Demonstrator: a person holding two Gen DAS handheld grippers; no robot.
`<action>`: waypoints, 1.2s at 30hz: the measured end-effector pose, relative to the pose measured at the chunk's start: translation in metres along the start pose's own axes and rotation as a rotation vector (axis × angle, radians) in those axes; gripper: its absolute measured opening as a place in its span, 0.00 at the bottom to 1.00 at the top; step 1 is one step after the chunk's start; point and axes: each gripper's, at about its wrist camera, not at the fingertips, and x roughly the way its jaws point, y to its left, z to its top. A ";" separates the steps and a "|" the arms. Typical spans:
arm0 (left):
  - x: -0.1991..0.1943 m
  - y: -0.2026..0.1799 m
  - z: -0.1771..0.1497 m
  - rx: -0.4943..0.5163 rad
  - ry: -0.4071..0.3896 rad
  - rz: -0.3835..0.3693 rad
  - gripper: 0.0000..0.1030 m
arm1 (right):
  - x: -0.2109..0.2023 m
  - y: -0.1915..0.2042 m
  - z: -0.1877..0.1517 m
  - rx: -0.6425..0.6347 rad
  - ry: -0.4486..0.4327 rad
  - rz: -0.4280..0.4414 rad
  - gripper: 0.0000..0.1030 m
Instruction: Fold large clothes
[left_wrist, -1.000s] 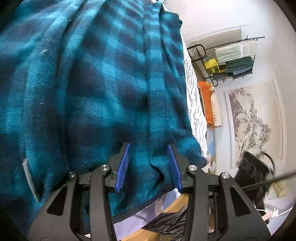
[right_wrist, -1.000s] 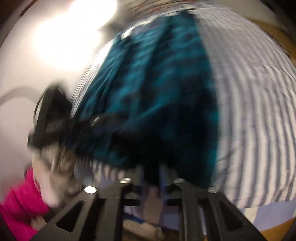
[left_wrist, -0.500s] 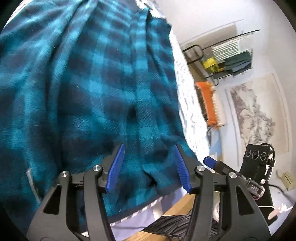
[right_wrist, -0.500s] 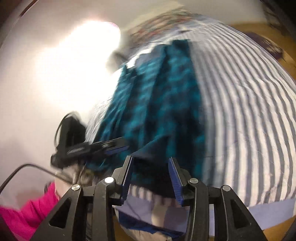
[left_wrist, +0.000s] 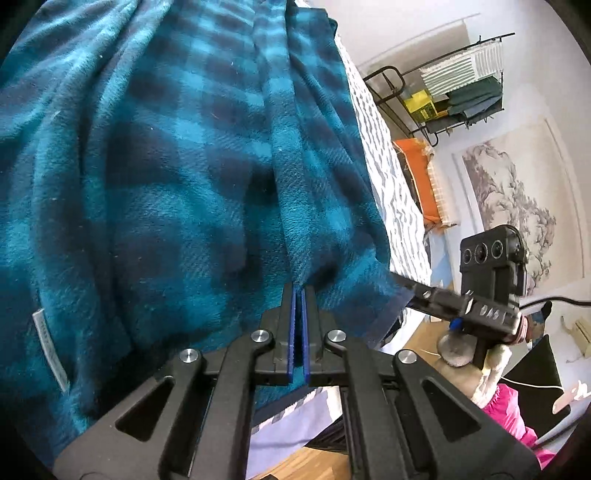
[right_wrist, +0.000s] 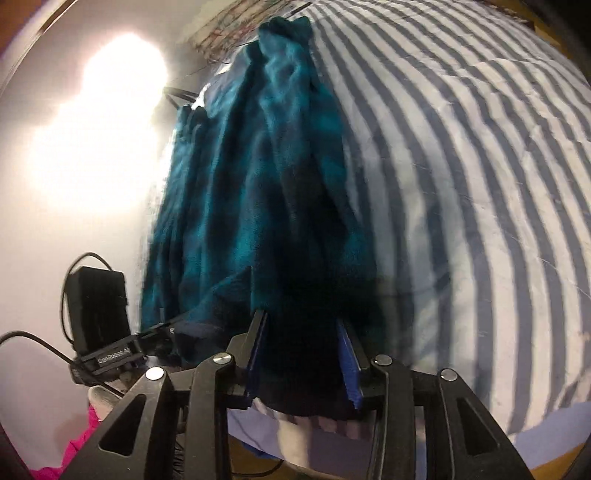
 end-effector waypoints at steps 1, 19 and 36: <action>-0.004 0.000 -0.001 -0.004 -0.006 -0.017 0.00 | -0.001 0.000 -0.006 0.013 -0.007 0.036 0.38; 0.003 -0.006 0.000 -0.016 -0.005 -0.065 0.02 | 0.006 0.003 -0.002 0.045 -0.005 0.062 0.36; -0.017 0.002 -0.008 -0.062 -0.035 -0.102 0.02 | 0.003 0.024 0.003 -0.026 -0.023 -0.006 0.00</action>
